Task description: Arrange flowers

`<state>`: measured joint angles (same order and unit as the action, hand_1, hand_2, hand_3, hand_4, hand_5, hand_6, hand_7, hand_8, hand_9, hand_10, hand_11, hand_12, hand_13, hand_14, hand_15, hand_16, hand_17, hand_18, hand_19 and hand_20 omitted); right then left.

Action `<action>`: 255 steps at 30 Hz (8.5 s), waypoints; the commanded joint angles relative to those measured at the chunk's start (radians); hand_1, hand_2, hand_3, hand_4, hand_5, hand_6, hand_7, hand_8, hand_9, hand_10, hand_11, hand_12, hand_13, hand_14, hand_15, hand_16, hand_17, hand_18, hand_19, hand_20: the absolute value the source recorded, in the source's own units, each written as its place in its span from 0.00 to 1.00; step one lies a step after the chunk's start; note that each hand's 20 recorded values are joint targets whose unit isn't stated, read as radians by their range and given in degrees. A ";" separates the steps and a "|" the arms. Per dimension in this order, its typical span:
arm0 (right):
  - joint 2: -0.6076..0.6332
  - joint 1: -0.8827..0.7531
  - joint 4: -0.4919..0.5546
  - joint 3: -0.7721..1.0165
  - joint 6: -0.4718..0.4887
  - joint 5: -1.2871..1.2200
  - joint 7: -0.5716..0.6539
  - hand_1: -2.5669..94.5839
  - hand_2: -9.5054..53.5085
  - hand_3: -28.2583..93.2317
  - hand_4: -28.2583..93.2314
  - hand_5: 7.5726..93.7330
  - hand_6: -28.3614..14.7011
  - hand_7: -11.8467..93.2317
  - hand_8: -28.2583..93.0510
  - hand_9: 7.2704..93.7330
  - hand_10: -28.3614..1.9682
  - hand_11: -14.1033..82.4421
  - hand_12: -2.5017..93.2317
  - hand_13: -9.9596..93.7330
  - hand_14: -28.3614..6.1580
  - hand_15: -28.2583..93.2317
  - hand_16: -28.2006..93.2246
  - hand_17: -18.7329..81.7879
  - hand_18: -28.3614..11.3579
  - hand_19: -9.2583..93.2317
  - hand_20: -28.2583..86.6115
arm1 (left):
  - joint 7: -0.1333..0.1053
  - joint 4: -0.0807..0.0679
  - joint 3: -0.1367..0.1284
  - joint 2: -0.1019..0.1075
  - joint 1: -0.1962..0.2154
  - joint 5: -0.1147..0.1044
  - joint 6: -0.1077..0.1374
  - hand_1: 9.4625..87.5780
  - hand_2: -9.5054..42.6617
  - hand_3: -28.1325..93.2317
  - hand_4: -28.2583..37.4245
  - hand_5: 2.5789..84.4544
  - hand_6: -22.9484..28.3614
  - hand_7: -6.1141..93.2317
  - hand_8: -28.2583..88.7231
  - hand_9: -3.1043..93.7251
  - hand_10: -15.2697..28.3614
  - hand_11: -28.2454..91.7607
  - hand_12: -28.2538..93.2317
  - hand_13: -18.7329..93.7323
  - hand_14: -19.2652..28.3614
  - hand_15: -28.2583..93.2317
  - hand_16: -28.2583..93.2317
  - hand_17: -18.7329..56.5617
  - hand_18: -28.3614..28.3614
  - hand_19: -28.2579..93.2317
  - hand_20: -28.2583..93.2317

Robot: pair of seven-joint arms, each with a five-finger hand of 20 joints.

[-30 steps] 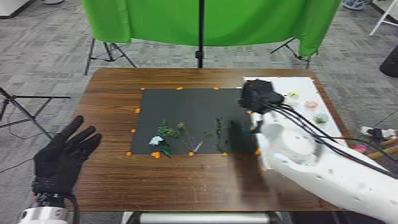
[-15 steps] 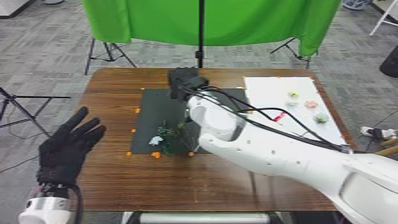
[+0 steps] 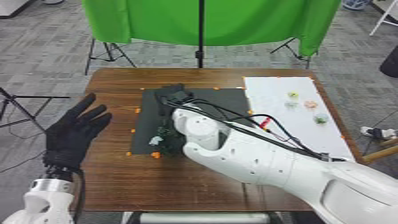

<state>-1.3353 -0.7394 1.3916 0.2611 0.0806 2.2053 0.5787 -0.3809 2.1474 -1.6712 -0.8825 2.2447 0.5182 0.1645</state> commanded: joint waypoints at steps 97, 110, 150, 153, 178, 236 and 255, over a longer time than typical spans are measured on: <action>0.752 -0.500 0.531 0.477 -0.402 0.058 0.298 0.64 0.00 0.80 0.00 0.93 0.70 0.28 0.25 1.00 0.74 0.33 0.37 0.87 0.72 0.74 0.44 0.55 0.20 0.97 0.61 | -0.025 0.034 -0.042 -0.139 0.212 0.018 -0.019 0.10 0.29 0.90 0.00 0.40 0.58 0.18 0.16 0.39 0.80 0.40 0.32 0.38 1.00 0.63 0.17 0.11 0.98 0.67 0.30; 0.404 -0.173 0.454 0.119 -0.359 0.039 0.131 0.62 0.00 0.81 0.00 0.92 0.70 0.28 0.26 1.00 0.71 0.34 0.36 0.86 0.70 0.76 0.44 0.53 0.21 0.98 0.62 | -0.026 0.035 -0.038 -0.130 0.205 0.021 -0.025 0.10 0.29 0.90 0.00 0.40 0.58 0.18 0.16 0.39 0.80 0.40 0.32 0.38 1.00 0.63 0.17 0.11 0.98 0.67 0.30; 0.200 -0.112 0.282 -0.033 -0.118 0.072 0.062 0.44 0.00 0.87 0.00 0.69 0.69 0.26 0.13 0.81 0.61 0.56 0.29 0.74 0.57 0.86 0.39 0.44 0.17 0.94 0.67 | 0.016 0.023 -0.042 -0.137 0.165 0.035 -0.033 0.11 0.29 0.90 0.00 0.41 0.59 0.18 0.16 0.40 0.80 0.40 0.32 0.38 1.00 0.63 0.17 0.11 0.98 0.68 0.29; 0.208 -0.116 0.292 -0.017 -0.118 0.065 0.067 0.43 0.00 0.88 0.00 0.68 0.68 0.26 0.13 0.80 0.59 0.58 0.27 0.73 0.57 0.87 0.39 0.44 0.17 0.94 0.67 | 0.021 0.024 -0.042 -0.140 0.172 0.034 -0.032 0.12 0.29 0.90 0.00 0.41 0.59 0.18 0.16 0.40 0.80 0.40 0.32 0.38 1.00 0.63 0.17 0.11 0.98 0.68 0.29; 0.726 -0.097 0.270 0.173 -0.169 -0.125 0.169 0.38 0.00 0.90 0.00 0.62 0.68 0.28 0.12 0.67 0.51 0.45 0.18 0.66 0.51 0.83 0.35 0.38 0.17 0.87 0.67 | -0.027 0.030 -0.026 -0.134 0.204 0.022 -0.017 0.12 0.28 0.91 0.00 0.41 0.59 0.18 0.16 0.40 0.80 0.40 0.31 0.38 1.00 0.63 0.17 0.12 0.99 0.68 0.30; 0.472 -0.274 0.418 0.156 -0.172 0.056 -0.079 0.57 0.00 0.82 0.00 0.91 0.77 0.26 0.23 0.96 0.71 0.37 0.37 0.77 0.65 0.80 0.42 0.45 0.22 0.92 0.65 | -0.008 0.032 -0.036 -0.157 0.203 0.029 -0.014 0.13 0.28 0.91 0.00 0.41 0.59 0.18 0.16 0.40 0.80 0.40 0.32 0.38 1.00 0.63 0.16 0.12 0.98 0.68 0.31; 0.423 -0.276 0.410 0.134 -0.110 0.099 -0.086 0.45 0.00 0.84 0.00 0.76 0.76 0.25 0.18 0.84 0.63 0.51 0.26 0.73 0.60 0.84 0.38 0.42 0.19 0.91 0.68 | -0.024 0.029 -0.024 -0.114 0.193 0.001 0.004 0.14 0.28 0.91 0.00 0.41 0.59 0.18 0.16 0.40 0.80 0.40 0.32 0.38 1.00 0.63 0.16 0.12 0.98 0.68 0.31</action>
<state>-0.8977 -1.0103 1.7894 0.3853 -0.0367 2.2668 0.5062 -0.4032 2.1806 -1.7026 -1.0088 2.4304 0.5332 0.1559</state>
